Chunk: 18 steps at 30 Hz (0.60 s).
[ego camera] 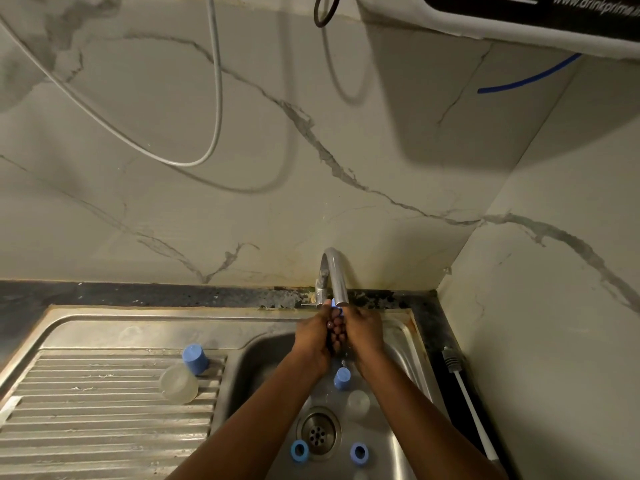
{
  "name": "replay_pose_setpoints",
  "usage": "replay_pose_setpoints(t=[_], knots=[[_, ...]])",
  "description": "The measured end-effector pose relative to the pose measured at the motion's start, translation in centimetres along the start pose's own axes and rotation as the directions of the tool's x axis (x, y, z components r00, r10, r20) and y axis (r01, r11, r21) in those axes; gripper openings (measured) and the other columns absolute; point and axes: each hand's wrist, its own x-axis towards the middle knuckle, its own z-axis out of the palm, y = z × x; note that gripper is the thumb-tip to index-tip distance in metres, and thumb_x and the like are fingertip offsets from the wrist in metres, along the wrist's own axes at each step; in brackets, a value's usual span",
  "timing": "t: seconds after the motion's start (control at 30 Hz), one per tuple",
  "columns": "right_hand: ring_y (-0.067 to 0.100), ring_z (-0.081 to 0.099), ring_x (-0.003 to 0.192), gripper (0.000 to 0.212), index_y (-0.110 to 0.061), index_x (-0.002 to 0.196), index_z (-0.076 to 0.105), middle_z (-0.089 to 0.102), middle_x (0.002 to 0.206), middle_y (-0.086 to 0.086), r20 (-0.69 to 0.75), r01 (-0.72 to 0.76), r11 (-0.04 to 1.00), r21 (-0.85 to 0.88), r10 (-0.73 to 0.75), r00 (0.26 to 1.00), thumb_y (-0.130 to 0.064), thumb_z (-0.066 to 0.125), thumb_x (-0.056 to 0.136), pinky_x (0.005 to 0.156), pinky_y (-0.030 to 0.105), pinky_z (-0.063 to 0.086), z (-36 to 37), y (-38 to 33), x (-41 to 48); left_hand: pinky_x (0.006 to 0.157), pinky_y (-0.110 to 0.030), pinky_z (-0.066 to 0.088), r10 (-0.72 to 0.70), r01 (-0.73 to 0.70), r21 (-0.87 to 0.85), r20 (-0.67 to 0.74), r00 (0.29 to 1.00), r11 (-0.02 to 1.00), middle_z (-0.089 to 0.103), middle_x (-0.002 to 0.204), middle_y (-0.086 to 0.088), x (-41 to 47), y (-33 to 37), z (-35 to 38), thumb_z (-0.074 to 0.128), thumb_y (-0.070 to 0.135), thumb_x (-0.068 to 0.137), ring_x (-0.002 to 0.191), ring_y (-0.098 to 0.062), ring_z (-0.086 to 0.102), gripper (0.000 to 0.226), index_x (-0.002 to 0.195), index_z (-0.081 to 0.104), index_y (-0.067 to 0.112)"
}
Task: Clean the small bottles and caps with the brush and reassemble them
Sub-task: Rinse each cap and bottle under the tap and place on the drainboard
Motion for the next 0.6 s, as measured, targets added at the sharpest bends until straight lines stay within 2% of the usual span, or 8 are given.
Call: replay_pose_setpoints(t=[0.07,0.13,0.17,0.23,0.3,0.4,0.5,0.6], knots=[[0.024,0.073,0.067,0.03,-0.01,0.082,0.075,0.075,0.07,0.005,0.007,-0.011,0.999,-0.039,0.011,1.0,-0.03,0.063,0.1,0.073,0.039,0.063,0.0,-0.1,0.4,0.046,-0.025,0.048,0.018,-0.018,0.032,0.009,1.0,0.999,0.059,0.061,-0.003,-0.1,-0.1,-0.2,0.07,0.045,0.096,0.048,-0.013,0.053,0.039,0.087,0.07,0.007],[0.018,0.063,0.052,0.036,-0.006,0.086,0.073,0.07,0.063,0.005,0.031,-0.03,0.998,-0.051,0.032,0.999,-0.035,0.058,0.104,0.055,0.027,0.054,-0.3,-0.3,0.3,0.046,-0.027,0.049,0.034,-0.035,0.038,0.018,0.999,0.999,0.06,0.063,-0.005,0.1,-0.1,-0.6,0.073,0.044,0.095,0.048,-0.015,0.054,0.045,0.106,0.069,0.001],[0.018,0.06,0.05,0.039,-0.006,0.089,0.073,0.068,0.061,0.005,0.045,-0.035,0.998,-0.059,0.038,0.998,-0.038,0.056,0.104,0.053,0.026,0.051,-0.4,-0.4,0.1,0.045,-0.028,0.049,0.06,-0.061,0.043,0.009,0.998,0.997,0.062,0.066,-0.008,0.2,-0.1,-0.7,0.072,0.041,0.097,0.049,-0.016,0.055,0.047,0.117,0.065,-0.001],[0.024,0.061,0.058,0.045,-0.007,0.089,0.074,0.068,0.064,0.009,0.081,-0.053,0.995,-0.081,0.059,0.995,-0.045,0.055,0.104,0.057,0.031,0.051,-0.5,-0.2,-0.2,0.044,-0.026,0.05,0.14,-0.14,0.085,0.008,0.99,0.987,0.068,0.07,-0.013,0.0,0.1,-1.0,0.066,0.033,0.103,0.048,-0.017,0.057,0.039,0.126,0.061,0.002],[0.028,0.062,0.064,0.049,-0.008,0.089,0.075,0.072,0.07,0.016,0.102,-0.069,0.995,-0.072,0.076,0.992,-0.05,0.056,0.102,0.061,0.035,0.052,-0.5,-0.1,-0.4,0.045,-0.026,0.051,0.166,-0.167,0.14,0.018,0.986,0.976,0.072,0.073,-0.014,-0.1,0.0,-1.2,0.06,0.032,0.107,0.048,-0.017,0.059,0.031,0.122,0.066,0.005],[0.03,0.061,0.063,0.049,-0.005,0.089,0.076,0.074,0.072,0.018,0.119,-0.086,0.995,-0.057,0.092,0.989,-0.05,0.058,0.101,0.057,0.033,0.05,-0.4,-0.1,-0.4,0.05,-0.028,0.047,0.159,-0.157,0.191,0.007,0.987,0.969,0.066,0.067,-0.013,0.1,-0.1,-1.7,0.057,0.039,0.107,0.048,-0.018,0.055,0.04,0.117,0.069,0.002],[0.023,0.058,0.054,0.045,-0.005,0.089,0.075,0.069,0.063,0.012,0.116,-0.091,0.996,-0.013,0.092,0.989,-0.044,0.056,0.104,0.05,0.028,0.045,-0.3,-0.5,-1.0,0.051,-0.027,0.046,0.149,-0.146,0.143,-0.009,0.989,0.979,0.065,0.067,-0.012,0.0,0.1,-1.8,0.055,0.041,0.108,0.048,-0.016,0.055,0.045,0.113,0.071,-0.002],[0.019,0.058,0.053,0.04,-0.005,0.093,0.075,0.07,0.066,0.012,0.119,-0.092,0.993,0.08,0.082,0.99,-0.04,0.059,0.104,0.05,0.026,0.047,-0.1,-0.4,-1.6,0.051,-0.025,0.05,0.132,-0.13,0.07,-0.013,0.991,0.989,0.072,0.073,-0.012,-0.4,0.5,-1.7,0.057,0.04,0.108,0.051,-0.014,0.061,0.044,0.112,0.072,-0.002]])
